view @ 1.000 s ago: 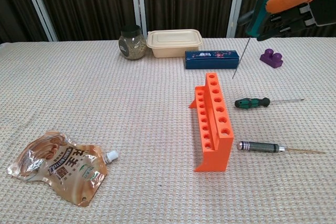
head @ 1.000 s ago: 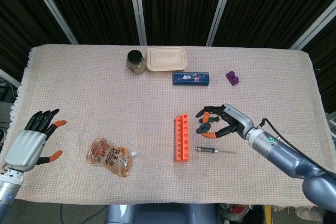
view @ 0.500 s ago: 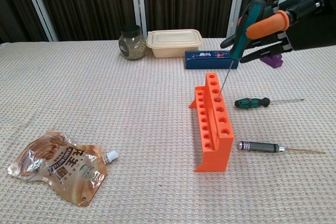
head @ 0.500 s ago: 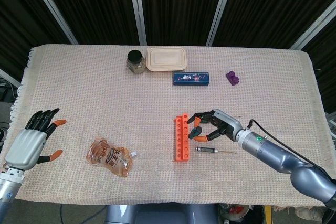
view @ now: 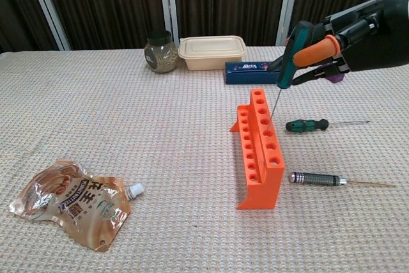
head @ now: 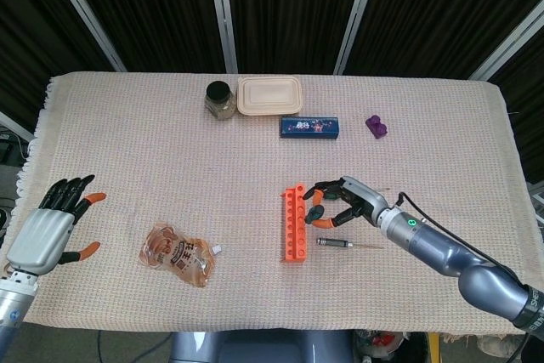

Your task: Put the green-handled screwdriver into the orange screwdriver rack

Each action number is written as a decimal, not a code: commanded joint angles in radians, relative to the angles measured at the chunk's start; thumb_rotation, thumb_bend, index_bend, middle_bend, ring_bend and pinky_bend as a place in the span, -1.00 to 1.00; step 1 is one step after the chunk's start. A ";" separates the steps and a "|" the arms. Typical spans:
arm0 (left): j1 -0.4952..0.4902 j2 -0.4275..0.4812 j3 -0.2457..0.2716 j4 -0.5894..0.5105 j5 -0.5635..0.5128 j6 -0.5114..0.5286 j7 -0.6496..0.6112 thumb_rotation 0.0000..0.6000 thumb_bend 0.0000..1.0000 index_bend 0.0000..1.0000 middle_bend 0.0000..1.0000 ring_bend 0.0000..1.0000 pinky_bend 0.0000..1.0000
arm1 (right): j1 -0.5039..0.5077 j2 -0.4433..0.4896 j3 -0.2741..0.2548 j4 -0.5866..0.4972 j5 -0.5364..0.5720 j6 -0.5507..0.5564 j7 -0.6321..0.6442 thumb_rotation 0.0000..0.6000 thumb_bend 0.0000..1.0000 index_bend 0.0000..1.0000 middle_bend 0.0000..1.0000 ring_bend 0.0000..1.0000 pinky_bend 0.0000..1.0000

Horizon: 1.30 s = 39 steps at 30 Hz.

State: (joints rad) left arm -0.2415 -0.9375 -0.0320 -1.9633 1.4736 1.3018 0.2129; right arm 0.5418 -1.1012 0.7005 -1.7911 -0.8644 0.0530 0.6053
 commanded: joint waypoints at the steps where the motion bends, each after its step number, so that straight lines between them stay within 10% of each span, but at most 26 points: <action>1: 0.000 -0.001 0.000 0.001 -0.002 0.000 -0.001 1.00 -0.62 -0.59 -1.00 -1.00 -1.00 | 0.011 0.002 -0.015 0.002 0.005 0.009 0.000 1.00 -0.67 0.27 -0.40 -0.90 -1.00; 39: -0.009 -0.018 -0.003 0.037 -0.029 -0.016 -0.029 1.00 -0.62 -0.59 -1.00 -1.00 -1.00 | 0.096 -0.048 -0.161 -0.012 -0.079 0.162 -0.079 1.00 -0.67 0.22 -0.43 -0.99 -1.00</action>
State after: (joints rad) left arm -0.2503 -0.9560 -0.0351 -1.9265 1.4450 1.2858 0.1834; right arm 0.6339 -1.1456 0.5463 -1.8033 -0.9373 0.2075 0.5319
